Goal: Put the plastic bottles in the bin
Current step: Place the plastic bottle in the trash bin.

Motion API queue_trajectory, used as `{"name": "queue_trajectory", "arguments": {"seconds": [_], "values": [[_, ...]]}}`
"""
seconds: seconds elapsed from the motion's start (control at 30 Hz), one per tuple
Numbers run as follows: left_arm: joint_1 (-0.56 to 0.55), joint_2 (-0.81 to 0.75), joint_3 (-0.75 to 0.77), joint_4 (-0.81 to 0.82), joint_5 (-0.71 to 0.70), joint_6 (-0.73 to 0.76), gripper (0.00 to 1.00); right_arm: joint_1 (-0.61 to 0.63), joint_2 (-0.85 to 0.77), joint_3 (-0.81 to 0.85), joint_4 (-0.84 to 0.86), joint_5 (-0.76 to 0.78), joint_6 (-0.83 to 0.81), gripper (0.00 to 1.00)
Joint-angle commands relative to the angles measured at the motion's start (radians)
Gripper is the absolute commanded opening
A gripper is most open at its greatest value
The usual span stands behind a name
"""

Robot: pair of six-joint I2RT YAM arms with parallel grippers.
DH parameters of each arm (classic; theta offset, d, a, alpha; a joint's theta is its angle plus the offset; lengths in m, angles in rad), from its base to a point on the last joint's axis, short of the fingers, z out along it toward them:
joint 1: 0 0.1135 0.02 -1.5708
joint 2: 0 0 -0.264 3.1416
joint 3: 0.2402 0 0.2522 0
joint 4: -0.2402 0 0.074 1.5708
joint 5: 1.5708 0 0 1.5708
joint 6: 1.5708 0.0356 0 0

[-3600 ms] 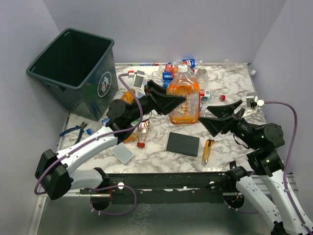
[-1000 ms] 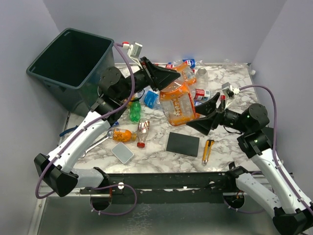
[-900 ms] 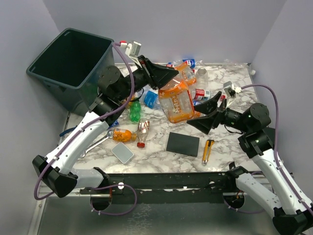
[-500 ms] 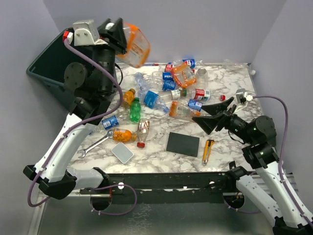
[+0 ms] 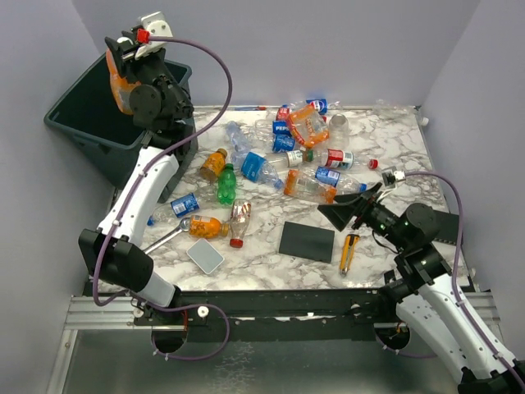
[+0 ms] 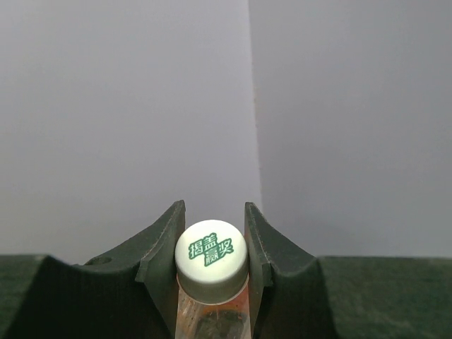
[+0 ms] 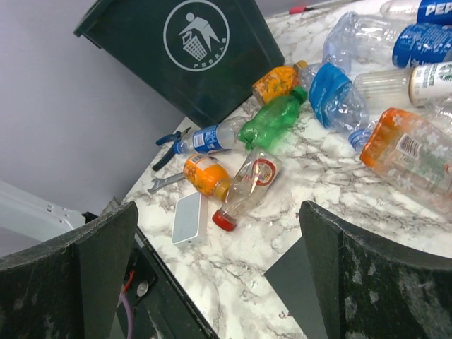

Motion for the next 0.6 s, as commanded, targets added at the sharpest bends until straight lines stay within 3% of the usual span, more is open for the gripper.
{"name": "queue_trajectory", "arguments": {"seconds": [0.0, 0.13, 0.17, 0.2, 0.27, 0.3, 0.43, 0.57], "values": [[0.06, 0.007, -0.046, 0.195, -0.021, 0.022, 0.0, 0.01, -0.016, -0.033, 0.022, 0.021, 0.034, 0.99], [0.075, 0.062, -0.075, 0.213, -0.006, -0.027, 0.0, 0.014, -0.016, -0.04, 0.015, 0.016, 0.032, 0.99], [0.075, 0.071, -0.075, 0.21, -0.019, -0.051, 0.12, 0.016, -0.016, -0.039, 0.013, 0.018, 0.028, 0.99], [0.075, 0.076, -0.074, 0.199, -0.029, -0.079, 0.32, 0.015, -0.016, -0.035, 0.01, 0.022, 0.026, 0.99], [0.066, 0.077, -0.063, 0.177, -0.056, -0.109, 0.84, 0.016, -0.015, -0.026, 0.002, 0.029, 0.017, 1.0], [0.062, 0.08, -0.047, 0.176, -0.076, -0.115, 0.97, 0.016, -0.012, -0.017, -0.004, 0.037, 0.009, 1.0], [0.016, 0.077, 0.058, 0.139, -0.099, -0.124, 0.99, 0.019, 0.007, 0.011, -0.024, 0.061, -0.014, 1.0], [-0.147, 0.053, 0.152, 0.054, -0.077, -0.1, 0.99, 0.019, 0.042, 0.045, -0.041, 0.1, -0.024, 1.0]]}}
